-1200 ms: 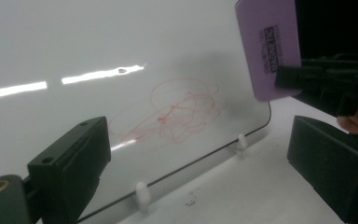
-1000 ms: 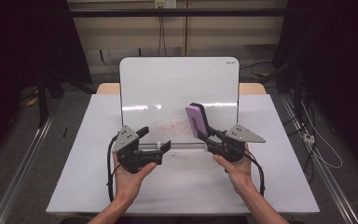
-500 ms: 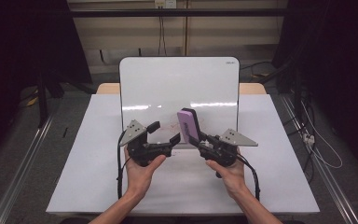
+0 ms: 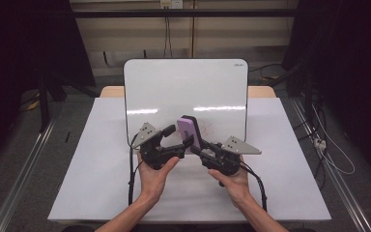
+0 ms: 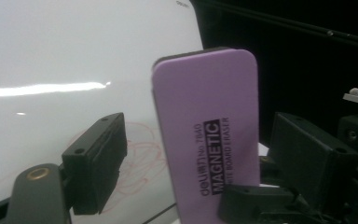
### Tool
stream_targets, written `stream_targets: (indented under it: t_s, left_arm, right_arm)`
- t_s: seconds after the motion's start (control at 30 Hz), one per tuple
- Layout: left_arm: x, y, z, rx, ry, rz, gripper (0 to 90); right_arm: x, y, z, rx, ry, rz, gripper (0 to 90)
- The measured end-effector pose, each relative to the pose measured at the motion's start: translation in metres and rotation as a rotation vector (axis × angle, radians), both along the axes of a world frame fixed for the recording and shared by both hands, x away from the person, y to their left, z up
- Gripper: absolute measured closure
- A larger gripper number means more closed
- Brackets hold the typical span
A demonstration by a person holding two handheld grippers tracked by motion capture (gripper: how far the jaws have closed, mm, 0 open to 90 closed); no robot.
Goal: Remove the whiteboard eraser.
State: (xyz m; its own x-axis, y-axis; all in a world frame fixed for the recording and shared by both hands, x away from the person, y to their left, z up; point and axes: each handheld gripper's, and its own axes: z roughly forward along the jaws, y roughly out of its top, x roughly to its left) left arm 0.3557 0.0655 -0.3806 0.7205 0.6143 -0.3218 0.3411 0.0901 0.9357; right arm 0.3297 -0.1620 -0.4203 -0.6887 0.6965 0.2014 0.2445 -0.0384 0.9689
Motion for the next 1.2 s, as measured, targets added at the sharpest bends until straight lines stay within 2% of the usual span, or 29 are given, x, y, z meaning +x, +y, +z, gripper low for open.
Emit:
stream_targets:
  t_s: [0.13, 0.23, 0.53, 0.6, 0.63, 0.73, 0.77, 0.87, 0.9, 0.97, 1.0, 1.07, 1.13, 1.2]
  left_arm:
    - [0.001, -0.003, -0.001, -0.018, 0.001, 0.01, 25.2]
    - [0.003, -0.003, -0.003, -0.044, -0.005, 0.018, 36.8]
    - [0.001, -0.005, -0.006, -0.056, 0.018, 0.042, 39.1]
    - [0.001, -0.004, -0.005, -0.045, 0.018, 0.04, 39.5]
    - [0.0, -0.004, -0.005, -0.059, 0.026, 0.048, 39.7]
    - [-0.001, -0.003, -0.003, -0.04, 0.02, 0.042, 40.2]
    - [-0.002, -0.002, -0.001, -0.017, 0.003, 0.037, 40.4]
    - [0.0, 0.0, 0.003, -0.04, 0.005, 0.047, 40.7]
    - [0.0, 0.002, 0.004, -0.025, -0.002, 0.048, 40.8]
    - [0.001, 0.005, 0.006, -0.027, -0.012, 0.059, 40.9]
    - [0.001, 0.006, 0.006, -0.031, -0.014, 0.065, 40.9]
    - [0.003, 0.009, 0.007, -0.018, -0.01, 0.066, 40.9]
    - [0.003, 0.011, 0.007, -0.001, -0.02, 0.077, 40.9]
    - [0.003, 0.015, 0.007, 0.022, -0.026, 0.079, 41.0]
  right_arm:
    - [-0.001, 0.002, -0.001, -0.003, 0.007, 0.008, 64.4]
    - [-0.002, 0.004, -0.001, -0.004, 0.003, 0.008, 64.4]
    - [-0.002, 0.006, -0.003, -0.019, 0.012, -0.004, 64.4]
    - [-0.002, 0.007, -0.003, -0.025, 0.011, -0.007, 64.3]
    - [-0.003, 0.008, -0.003, -0.027, 0.008, -0.006, 64.3]
    - [-0.003, 0.01, -0.001, -0.054, 0.012, 0.006, 62.3]
    - [-0.004, 0.011, 0.0, -0.07, 0.005, 0.01, 61.0]
    - [-0.004, 0.014, 0.0, -0.067, 0.041, 0.027, 46.6]
    - [-0.004, 0.014, 0.0, -0.069, 0.044, 0.022, 42.3]
    - [-0.004, 0.014, 0.0, -0.055, 0.063, 0.033, 35.8]
    - [-0.003, 0.013, 0.001, -0.064, 0.067, 0.027, 32.5]
    - [-0.002, 0.011, 0.001, -0.063, 0.079, 0.028, 27.8]
    - [-0.001, 0.007, 0.001, -0.084, 0.088, 0.015, 23.8]
    - [0.0, 0.001, 0.001, -0.079, 0.099, 0.002, 19.9]
